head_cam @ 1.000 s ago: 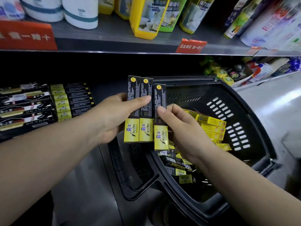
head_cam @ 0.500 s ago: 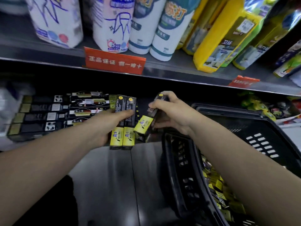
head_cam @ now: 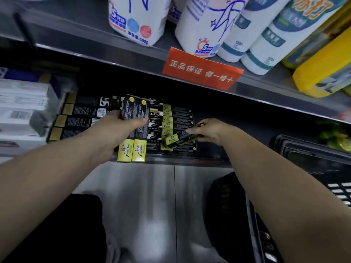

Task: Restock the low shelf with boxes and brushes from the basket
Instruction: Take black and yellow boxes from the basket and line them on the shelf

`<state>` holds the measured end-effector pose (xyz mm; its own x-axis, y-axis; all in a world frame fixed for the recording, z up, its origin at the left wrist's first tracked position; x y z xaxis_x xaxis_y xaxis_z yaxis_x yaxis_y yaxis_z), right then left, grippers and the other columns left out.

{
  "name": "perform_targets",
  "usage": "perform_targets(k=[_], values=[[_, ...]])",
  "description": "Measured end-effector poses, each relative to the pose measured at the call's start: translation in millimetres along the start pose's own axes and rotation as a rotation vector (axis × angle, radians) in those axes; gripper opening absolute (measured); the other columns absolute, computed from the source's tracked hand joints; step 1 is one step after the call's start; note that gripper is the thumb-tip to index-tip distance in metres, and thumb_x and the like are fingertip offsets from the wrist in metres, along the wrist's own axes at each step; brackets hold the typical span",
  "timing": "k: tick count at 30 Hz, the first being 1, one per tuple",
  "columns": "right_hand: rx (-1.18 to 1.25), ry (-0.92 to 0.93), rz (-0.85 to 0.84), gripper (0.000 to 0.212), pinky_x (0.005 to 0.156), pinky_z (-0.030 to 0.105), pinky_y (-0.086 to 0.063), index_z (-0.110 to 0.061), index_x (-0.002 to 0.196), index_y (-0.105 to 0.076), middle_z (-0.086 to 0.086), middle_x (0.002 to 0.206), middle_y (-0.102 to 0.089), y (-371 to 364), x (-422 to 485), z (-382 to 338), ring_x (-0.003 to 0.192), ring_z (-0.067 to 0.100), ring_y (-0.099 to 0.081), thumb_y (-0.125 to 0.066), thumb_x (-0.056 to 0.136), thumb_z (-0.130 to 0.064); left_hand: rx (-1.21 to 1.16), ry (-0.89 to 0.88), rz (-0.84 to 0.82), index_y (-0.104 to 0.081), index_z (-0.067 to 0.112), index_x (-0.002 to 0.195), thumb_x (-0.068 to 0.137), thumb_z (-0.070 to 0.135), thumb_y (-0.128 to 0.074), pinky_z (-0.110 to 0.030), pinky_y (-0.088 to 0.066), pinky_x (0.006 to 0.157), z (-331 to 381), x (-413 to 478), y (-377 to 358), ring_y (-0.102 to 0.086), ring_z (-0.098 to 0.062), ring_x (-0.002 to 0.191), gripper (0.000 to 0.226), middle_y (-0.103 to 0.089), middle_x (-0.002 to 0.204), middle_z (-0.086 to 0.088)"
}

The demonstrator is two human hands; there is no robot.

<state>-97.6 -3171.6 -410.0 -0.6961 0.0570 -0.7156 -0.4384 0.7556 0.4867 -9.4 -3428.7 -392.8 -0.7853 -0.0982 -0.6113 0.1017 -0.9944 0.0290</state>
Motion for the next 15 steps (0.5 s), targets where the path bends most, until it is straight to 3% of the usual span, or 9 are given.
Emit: perform_targets(k=[2, 4, 6, 8, 10, 15], values=[[-0.017, 0.003, -0.071, 0.031, 0.081, 0.023, -0.054, -0.016, 0.086, -0.059, -0.001, 0.091, -0.066, -1.5, 2.4, -0.2, 0.098, 0.014, -0.063, -0.083, 0.067, -0.010, 0.018, 0.003, 0.002, -0.047, 0.020, 0.129, 0.072, 0.044, -0.075, -0.048, -0.044, 0.099, -0.4, 3.2, 0.1, -0.057, -0.026, 0.110, 0.068, -0.061, 0.119, -0.003], [-0.096, -0.012, -0.038, 0.040, 0.091, 0.031, -0.053, -0.012, 0.093, -0.057, 0.001, 0.092, -0.063, -3.0, 5.5, 2.2, 0.103, 0.019, -0.062, -0.083, 0.065, -0.002, 0.019, 0.012, 0.009, -0.039, 0.018, 0.138, 0.071, 0.044, -0.076, -0.048, -0.043, 0.100, 0.0, 4.4, -1.1, -0.055, -0.026, 0.114, 0.080, -0.058, 0.126, -0.004], [-0.347, -0.026, 0.024, 0.048, 0.094, 0.034, -0.052, -0.008, 0.108, -0.057, 0.002, 0.100, -0.060, -6.7, 6.9, 2.9, 0.102, 0.020, -0.059, -0.084, 0.067, -0.010, 0.021, 0.019, -0.002, -0.035, 0.018, 0.141, 0.070, 0.044, -0.076, -0.049, -0.044, 0.099, 0.8, 5.2, -3.1, -0.055, -0.028, 0.114, 0.085, -0.058, 0.127, -0.006], [-0.695, 0.007, 0.062, 0.060, 0.097, 0.034, -0.048, -0.005, 0.122, -0.054, 0.005, 0.122, -0.057, -14.4, 6.9, 1.3, 0.112, 0.022, -0.056, -0.082, 0.072, -0.020, 0.027, 0.013, -0.006, -0.043, 0.018, 0.135, 0.072, 0.041, -0.076, -0.049, -0.046, 0.096, 1.7, 5.9, -5.0, -0.059, -0.028, 0.108, 0.075, -0.062, 0.119, -0.006], [-0.894, 0.077, 0.126, 0.060, 0.097, 0.035, -0.048, -0.007, 0.129, -0.050, 0.008, 0.130, -0.055, -23.1, 7.6, 0.3, 0.117, 0.025, -0.054, -0.077, 0.076, -0.018, 0.035, 0.012, -0.004, -0.049, 0.020, 0.126, 0.073, 0.038, -0.075, -0.048, -0.050, 0.091, 2.3, 5.2, -7.2, -0.063, -0.026, 0.100, 0.062, -0.066, 0.109, -0.004], [-0.979, 0.114, 0.228, 0.047, 0.086, 0.037, -0.049, -0.006, 0.130, -0.043, 0.016, 0.126, -0.054, -43.4, 14.3, 12.2, 0.113, 0.032, -0.055, -0.058, 0.086, 0.001, 0.043, 0.002, -0.004, -0.054, 0.023, 0.114, 0.073, 0.036, -0.075, -0.044, -0.053, 0.085, 2.2, 5.5, -8.3, -0.065, -0.023, 0.094, 0.048, -0.068, 0.101, -0.002]])
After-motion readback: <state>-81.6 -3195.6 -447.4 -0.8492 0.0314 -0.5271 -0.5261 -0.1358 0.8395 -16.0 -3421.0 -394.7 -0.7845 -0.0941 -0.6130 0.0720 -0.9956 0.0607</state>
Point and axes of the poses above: each hand's wrist, its own x-axis towards the middle knuckle, its own y-axis out of the back of the hand, z = x × y, the point moved 3 cm from there along x, towards the middle knuckle
